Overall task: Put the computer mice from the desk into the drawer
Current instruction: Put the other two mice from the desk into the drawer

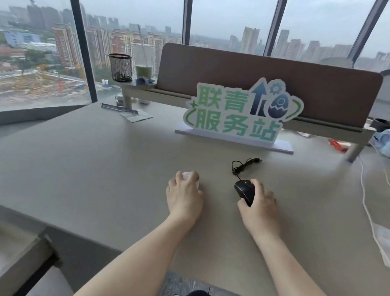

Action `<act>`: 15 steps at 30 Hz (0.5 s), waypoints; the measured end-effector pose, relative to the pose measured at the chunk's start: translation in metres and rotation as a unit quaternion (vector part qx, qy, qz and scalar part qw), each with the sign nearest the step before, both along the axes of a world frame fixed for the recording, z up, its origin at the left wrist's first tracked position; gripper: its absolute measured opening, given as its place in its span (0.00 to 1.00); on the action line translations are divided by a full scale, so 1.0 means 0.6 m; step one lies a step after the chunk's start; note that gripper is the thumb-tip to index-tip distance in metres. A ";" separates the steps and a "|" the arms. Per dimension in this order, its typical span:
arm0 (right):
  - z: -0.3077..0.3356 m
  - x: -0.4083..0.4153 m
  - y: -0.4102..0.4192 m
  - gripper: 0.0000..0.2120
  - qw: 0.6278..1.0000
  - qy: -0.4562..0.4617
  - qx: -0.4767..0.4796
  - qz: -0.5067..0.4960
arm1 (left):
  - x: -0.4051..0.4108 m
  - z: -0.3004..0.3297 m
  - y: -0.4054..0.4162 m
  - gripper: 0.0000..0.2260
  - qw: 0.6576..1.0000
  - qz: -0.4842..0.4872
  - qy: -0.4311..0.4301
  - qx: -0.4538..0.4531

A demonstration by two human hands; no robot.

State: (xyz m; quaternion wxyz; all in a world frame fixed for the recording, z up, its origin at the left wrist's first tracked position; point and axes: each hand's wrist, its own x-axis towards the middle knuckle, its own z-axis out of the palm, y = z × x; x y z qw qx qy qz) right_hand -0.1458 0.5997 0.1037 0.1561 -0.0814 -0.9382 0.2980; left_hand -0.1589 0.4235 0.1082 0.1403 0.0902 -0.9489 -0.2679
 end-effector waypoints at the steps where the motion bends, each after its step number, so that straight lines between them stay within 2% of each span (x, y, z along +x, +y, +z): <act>1: 0.009 0.006 -0.012 0.28 0.999 0.016 -0.030 0.014 | 0.004 0.001 -0.011 0.14 1.000 0.002 0.010 0.013; 5: 0.061 0.036 -0.090 0.27 0.983 0.115 -0.104 0.095 | 0.035 0.018 -0.079 0.16 0.989 0.045 0.070 0.126; 9: 0.121 0.075 -0.196 0.25 0.950 0.198 -0.152 0.188 | 0.104 0.047 -0.209 0.18 0.958 0.113 0.174 0.196; 11: 0.147 0.097 -0.258 0.24 0.930 0.209 -0.182 0.240 | 0.153 0.058 -0.289 0.18 0.942 0.165 0.208 0.204; 15: 0.165 0.151 -0.400 0.24 0.889 0.184 -0.241 0.343 | 0.265 0.064 -0.441 0.18 0.915 0.275 0.224 0.194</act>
